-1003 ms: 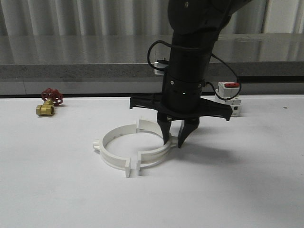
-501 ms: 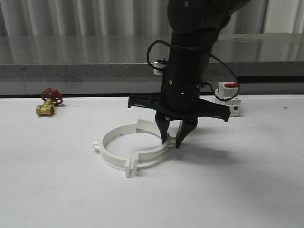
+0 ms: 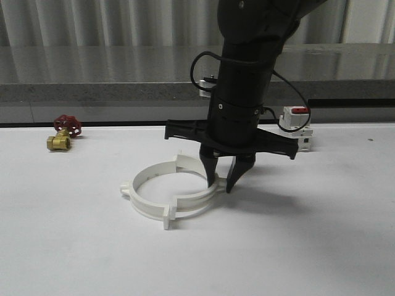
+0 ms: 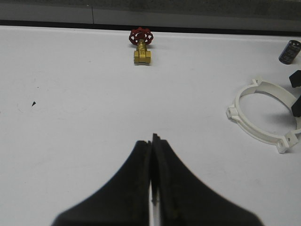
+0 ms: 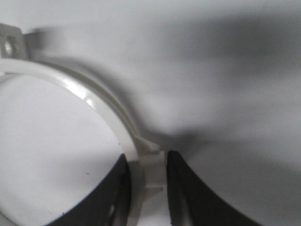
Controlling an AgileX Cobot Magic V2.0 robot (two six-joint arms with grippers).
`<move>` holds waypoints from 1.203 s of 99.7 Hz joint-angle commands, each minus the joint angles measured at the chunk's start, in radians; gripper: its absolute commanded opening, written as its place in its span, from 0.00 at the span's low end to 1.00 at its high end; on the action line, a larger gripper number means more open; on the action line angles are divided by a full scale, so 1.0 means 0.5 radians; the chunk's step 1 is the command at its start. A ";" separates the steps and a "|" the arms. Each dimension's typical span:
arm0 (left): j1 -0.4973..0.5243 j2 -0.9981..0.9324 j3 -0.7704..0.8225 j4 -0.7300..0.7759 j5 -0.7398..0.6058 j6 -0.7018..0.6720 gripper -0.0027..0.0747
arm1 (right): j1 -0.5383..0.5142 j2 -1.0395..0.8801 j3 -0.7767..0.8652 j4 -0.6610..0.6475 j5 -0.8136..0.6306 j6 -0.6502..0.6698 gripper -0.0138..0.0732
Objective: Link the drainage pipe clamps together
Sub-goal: 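Press the second clamp half against the first to close the ring, then open the right gripper and lift it away from the ring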
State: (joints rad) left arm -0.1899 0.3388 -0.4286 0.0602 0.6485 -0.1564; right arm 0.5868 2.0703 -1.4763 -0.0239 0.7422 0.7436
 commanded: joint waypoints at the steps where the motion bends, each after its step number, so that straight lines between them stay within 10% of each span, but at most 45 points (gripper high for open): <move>1: 0.008 0.012 -0.051 -0.012 -0.145 -0.020 0.01 | 0.003 -0.102 -0.063 -0.006 -0.052 -0.004 0.45; 30: 0.008 0.012 -0.051 -0.012 -0.145 -0.020 0.01 | 0.003 -0.102 -0.063 -0.005 -0.080 -0.004 0.75; 120: 0.008 0.012 -0.051 -0.012 -0.145 -0.020 0.01 | -0.324 -0.677 -0.063 -0.073 0.001 -0.674 0.75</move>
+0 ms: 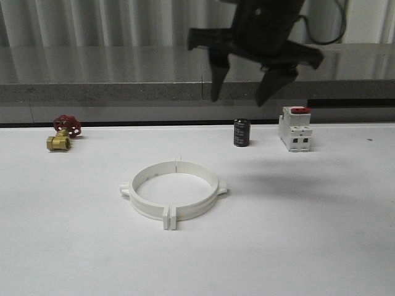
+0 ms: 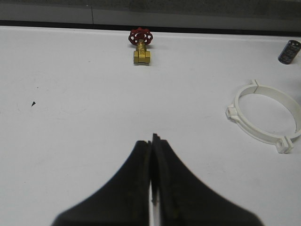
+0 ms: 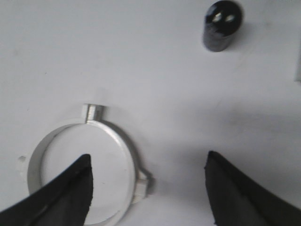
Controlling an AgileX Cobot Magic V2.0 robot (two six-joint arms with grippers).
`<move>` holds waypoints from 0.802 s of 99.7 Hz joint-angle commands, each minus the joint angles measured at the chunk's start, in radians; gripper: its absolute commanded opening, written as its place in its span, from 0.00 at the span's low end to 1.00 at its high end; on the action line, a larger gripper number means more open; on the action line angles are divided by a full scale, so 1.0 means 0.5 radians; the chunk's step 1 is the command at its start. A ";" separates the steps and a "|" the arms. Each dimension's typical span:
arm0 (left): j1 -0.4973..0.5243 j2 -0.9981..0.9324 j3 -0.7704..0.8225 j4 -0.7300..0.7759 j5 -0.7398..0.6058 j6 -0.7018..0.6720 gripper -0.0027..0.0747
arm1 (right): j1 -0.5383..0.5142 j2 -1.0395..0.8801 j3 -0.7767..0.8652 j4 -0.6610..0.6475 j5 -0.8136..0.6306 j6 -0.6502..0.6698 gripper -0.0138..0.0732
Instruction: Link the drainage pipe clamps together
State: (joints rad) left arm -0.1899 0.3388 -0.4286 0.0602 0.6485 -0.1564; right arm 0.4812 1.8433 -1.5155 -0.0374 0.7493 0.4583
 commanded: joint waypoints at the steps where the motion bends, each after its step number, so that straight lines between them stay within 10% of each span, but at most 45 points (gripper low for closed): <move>1: 0.008 0.012 -0.051 -0.012 -0.145 -0.020 0.01 | -0.125 -0.234 0.024 -0.046 -0.009 -0.109 0.75; 42: 0.008 0.012 -0.051 -0.012 -0.145 -0.020 0.01 | -0.821 -1.196 0.820 -0.046 -0.117 -0.403 0.74; 80: 0.008 0.012 -0.051 -0.012 -0.145 -0.020 0.01 | -0.910 -2.032 1.396 -0.046 -0.102 -0.587 0.63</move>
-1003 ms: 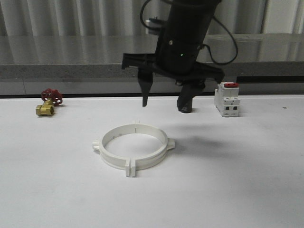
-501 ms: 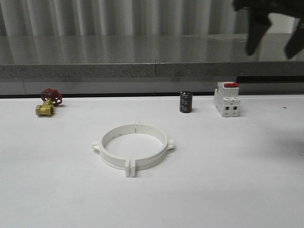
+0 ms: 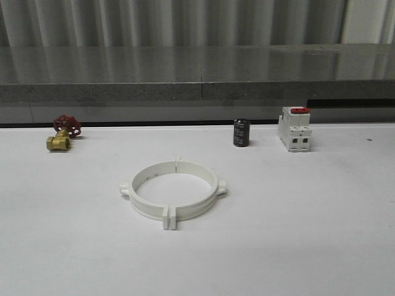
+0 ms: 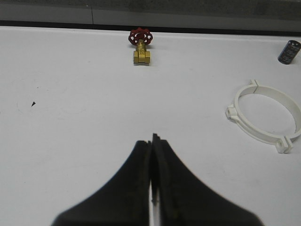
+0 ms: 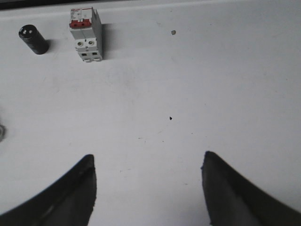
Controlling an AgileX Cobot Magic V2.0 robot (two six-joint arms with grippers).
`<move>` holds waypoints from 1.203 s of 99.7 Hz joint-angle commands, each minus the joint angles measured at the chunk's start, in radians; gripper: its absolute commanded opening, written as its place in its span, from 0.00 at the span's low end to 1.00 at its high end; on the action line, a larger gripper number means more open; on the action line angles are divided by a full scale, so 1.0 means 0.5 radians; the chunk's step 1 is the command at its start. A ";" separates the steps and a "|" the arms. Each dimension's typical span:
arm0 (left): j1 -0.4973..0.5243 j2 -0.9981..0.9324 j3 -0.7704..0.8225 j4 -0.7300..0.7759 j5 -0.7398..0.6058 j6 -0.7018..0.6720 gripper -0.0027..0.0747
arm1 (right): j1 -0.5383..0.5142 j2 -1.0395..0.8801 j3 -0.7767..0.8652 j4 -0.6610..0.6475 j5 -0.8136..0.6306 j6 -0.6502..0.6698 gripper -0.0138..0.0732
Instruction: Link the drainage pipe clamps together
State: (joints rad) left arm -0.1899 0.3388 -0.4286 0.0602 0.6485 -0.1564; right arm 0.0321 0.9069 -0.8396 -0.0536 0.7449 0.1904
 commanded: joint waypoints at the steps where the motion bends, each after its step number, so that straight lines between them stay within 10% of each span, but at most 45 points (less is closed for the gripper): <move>1: 0.008 0.012 -0.051 -0.012 -0.145 -0.020 0.01 | -0.012 -0.170 0.053 -0.014 -0.094 -0.055 0.62; 26: 0.008 0.012 -0.051 -0.012 -0.145 -0.020 0.01 | -0.010 -0.533 0.253 -0.015 -0.181 -0.093 0.07; 120: 0.008 0.012 -0.051 -0.012 -0.145 -0.020 0.01 | -0.010 -0.587 0.317 -0.021 -0.204 -0.093 0.08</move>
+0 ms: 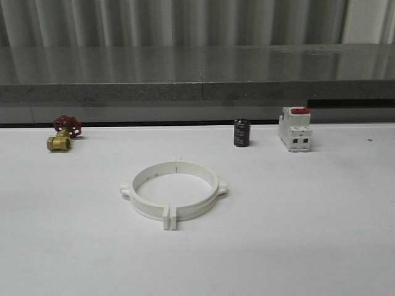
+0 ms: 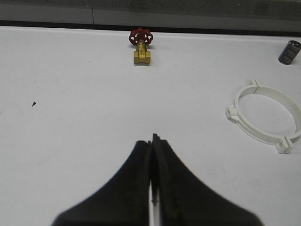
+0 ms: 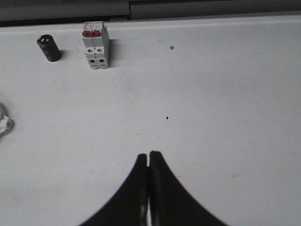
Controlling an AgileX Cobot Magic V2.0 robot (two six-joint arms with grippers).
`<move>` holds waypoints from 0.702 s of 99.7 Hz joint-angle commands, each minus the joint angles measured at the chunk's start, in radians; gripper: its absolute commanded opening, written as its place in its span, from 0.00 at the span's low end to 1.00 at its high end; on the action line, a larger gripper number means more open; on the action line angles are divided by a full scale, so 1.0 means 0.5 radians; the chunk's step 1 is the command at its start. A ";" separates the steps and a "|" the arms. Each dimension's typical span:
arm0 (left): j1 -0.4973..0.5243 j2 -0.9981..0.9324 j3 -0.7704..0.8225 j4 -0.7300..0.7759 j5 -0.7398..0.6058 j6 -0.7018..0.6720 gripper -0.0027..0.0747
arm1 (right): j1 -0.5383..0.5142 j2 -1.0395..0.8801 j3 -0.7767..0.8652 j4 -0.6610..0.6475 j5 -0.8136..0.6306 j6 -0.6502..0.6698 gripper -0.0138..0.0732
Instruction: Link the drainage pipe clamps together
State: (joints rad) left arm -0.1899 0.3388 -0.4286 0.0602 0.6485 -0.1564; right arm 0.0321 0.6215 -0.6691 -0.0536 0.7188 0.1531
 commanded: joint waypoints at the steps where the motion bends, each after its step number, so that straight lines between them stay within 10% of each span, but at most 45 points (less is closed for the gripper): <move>1: 0.008 0.012 -0.051 -0.012 -0.145 -0.020 0.01 | -0.010 -0.024 -0.016 -0.023 -0.157 -0.018 0.08; 70: 0.008 0.012 -0.051 -0.012 -0.145 -0.020 0.01 | -0.010 -1.130 1.159 0.138 -1.371 -0.020 0.08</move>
State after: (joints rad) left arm -0.1899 0.3388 -0.4286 0.0602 0.6485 -0.1564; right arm 0.0321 0.0843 -0.1010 -0.0118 0.1426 0.1531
